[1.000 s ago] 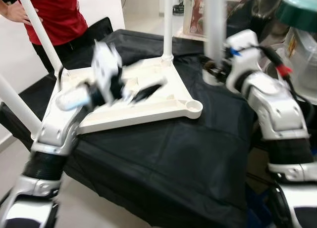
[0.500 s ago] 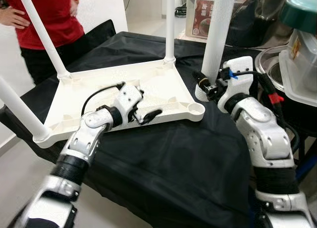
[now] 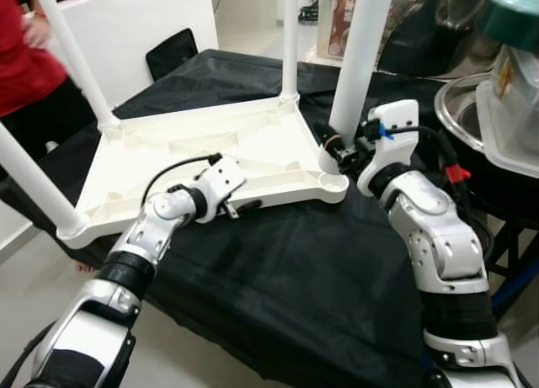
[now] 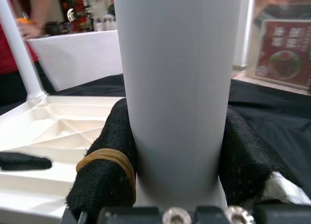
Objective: Building children table
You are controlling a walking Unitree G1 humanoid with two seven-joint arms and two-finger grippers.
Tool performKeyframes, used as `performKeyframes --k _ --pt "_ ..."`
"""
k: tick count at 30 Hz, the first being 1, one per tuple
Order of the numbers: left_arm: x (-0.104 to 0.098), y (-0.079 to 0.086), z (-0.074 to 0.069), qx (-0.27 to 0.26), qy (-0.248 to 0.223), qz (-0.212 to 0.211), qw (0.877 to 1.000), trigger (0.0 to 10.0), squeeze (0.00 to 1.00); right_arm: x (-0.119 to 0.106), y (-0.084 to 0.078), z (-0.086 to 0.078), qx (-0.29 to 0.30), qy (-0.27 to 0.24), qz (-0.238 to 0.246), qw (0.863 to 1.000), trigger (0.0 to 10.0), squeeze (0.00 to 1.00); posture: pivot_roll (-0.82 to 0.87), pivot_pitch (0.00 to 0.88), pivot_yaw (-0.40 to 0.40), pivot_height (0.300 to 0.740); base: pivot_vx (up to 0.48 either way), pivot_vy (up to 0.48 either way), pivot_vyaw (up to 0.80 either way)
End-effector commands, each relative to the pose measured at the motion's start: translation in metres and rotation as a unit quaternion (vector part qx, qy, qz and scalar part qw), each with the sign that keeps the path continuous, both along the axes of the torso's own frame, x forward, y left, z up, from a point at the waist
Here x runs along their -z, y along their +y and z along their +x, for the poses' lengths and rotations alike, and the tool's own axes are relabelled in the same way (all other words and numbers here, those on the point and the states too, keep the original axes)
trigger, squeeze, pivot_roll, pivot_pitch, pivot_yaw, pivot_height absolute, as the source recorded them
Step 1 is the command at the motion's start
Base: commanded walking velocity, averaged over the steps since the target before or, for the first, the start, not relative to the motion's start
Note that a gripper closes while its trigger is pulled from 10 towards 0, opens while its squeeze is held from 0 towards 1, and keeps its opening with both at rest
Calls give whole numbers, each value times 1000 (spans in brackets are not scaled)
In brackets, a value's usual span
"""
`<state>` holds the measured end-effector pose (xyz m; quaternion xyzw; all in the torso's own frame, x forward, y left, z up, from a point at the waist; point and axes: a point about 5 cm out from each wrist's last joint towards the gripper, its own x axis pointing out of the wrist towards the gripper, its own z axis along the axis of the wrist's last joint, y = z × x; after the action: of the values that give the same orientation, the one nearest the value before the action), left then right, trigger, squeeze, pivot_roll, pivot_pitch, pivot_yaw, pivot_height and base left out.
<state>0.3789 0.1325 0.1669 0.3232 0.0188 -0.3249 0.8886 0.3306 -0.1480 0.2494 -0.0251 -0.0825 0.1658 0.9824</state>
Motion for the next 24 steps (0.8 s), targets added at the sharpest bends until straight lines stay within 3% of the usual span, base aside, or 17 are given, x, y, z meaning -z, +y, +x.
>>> performKeyframes --k 1,5,8,11,16,18,19,20,22,23,24 --pt "12 1 3 -14 20 40 999 10000 0 -4 0 -3 2 -6 2 1000 10000 0 -113 71 51 740 0 0 0" --pt "20 -7 6 -25 43 66 997 10000 0 -5 -2 -5 8 -6 3 1000 10000 0 -120 73 53 740 0 0 0" --pt "37 -12 2 -10 98 100 990 10000 0 -9 -5 -6 18 -9 3 1000 10000 0 -137 78 57 740 0 0 0" --pt "41 -12 1 -2 109 116 987 10000 0 -10 -6 -6 21 -10 3 1000 10000 0 -137 78 57 740 0 0 0" --pt "45 -2 -5 83 170 181 965 10000 0 -12 -10 -5 30 -9 0 1000 10000 0 -144 84 59 740 0 0 0" --pt "45 -2 -5 83 170 181 965 10000 0 -12 -10 -5 30 -9 0 1000 10000 0 -144 84 59 740 0 0 0" --pt "44 3 -7 107 186 198 956 10000 0 -12 -11 -5 32 -8 0 999 10000 0 -144 85 59 740 0 0 0" --pt "44 3 -7 107 186 198 956 10000 0 -12 -11 -5 32 -8 0 999 10000 0 -144 85 59 740 0 0 0" --pt "38 16 -14 174 222 235 930 10000 0 -13 -13 -5 35 -6 -2 999 10000 0 -144 89 54 740 0 0 0" --pt "38 16 -14 174 222 235 930 10000 0 -13 -13 -5 35 -6 -2 999 10000 0 -144 89 54 740 0 0 0" --pt "33 25 -18 208 240 255 913 10000 0 -14 -15 -5 36 -5 -3 999 10000 0 -141 92 50 740 0 0 0"
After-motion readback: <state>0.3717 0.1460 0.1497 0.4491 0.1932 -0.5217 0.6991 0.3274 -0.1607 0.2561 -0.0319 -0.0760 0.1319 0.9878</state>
